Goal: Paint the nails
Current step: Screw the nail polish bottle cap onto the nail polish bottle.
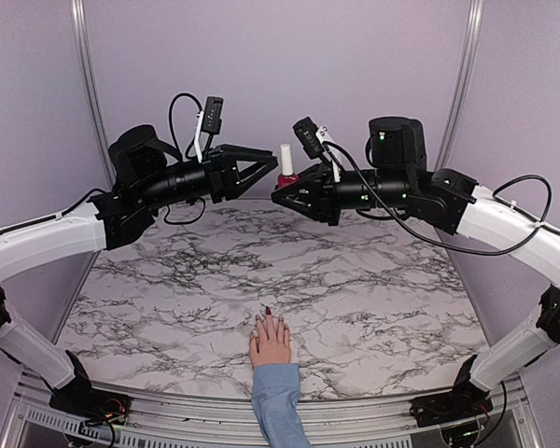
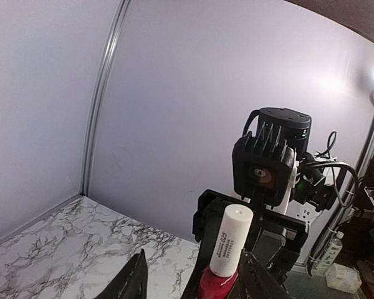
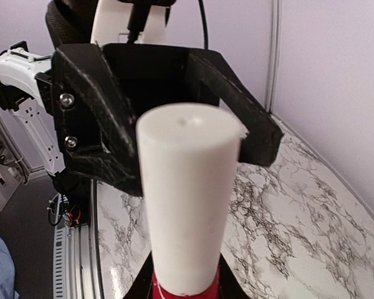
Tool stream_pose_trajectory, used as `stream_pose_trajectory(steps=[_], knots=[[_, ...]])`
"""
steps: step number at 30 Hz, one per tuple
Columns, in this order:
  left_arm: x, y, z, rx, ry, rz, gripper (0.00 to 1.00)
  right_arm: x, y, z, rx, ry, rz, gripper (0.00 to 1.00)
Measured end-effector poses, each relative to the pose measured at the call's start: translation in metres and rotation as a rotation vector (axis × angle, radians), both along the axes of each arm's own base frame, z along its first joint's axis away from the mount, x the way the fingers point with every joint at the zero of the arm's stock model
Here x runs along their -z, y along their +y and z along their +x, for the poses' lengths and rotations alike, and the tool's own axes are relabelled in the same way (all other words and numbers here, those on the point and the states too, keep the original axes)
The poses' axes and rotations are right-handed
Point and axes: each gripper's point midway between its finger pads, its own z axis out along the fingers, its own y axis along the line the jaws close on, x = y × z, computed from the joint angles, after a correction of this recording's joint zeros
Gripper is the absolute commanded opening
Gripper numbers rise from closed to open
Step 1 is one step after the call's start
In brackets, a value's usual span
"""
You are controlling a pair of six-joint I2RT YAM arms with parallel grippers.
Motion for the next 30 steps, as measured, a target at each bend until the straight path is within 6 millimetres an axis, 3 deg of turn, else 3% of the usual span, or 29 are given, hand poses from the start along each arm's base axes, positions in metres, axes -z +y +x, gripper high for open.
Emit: stream_pose_trajectory(steps=[11,15,21,30], knots=[[0.017,0.000,0.027,-0.253,0.038,0.104,0.49,0.042,-0.010,0.045,0.255,0.064,-0.128,0.00],[0.016,-0.010,0.027,-0.276,0.047,0.117,0.48,0.041,-0.012,0.051,0.292,0.066,-0.133,0.00],[0.032,-0.024,0.033,-0.298,0.071,0.156,0.41,0.040,-0.011,0.055,0.312,0.066,-0.132,0.00],[0.042,-0.025,0.045,-0.358,0.105,0.184,0.28,0.042,-0.011,0.057,0.320,0.069,-0.135,0.00]])
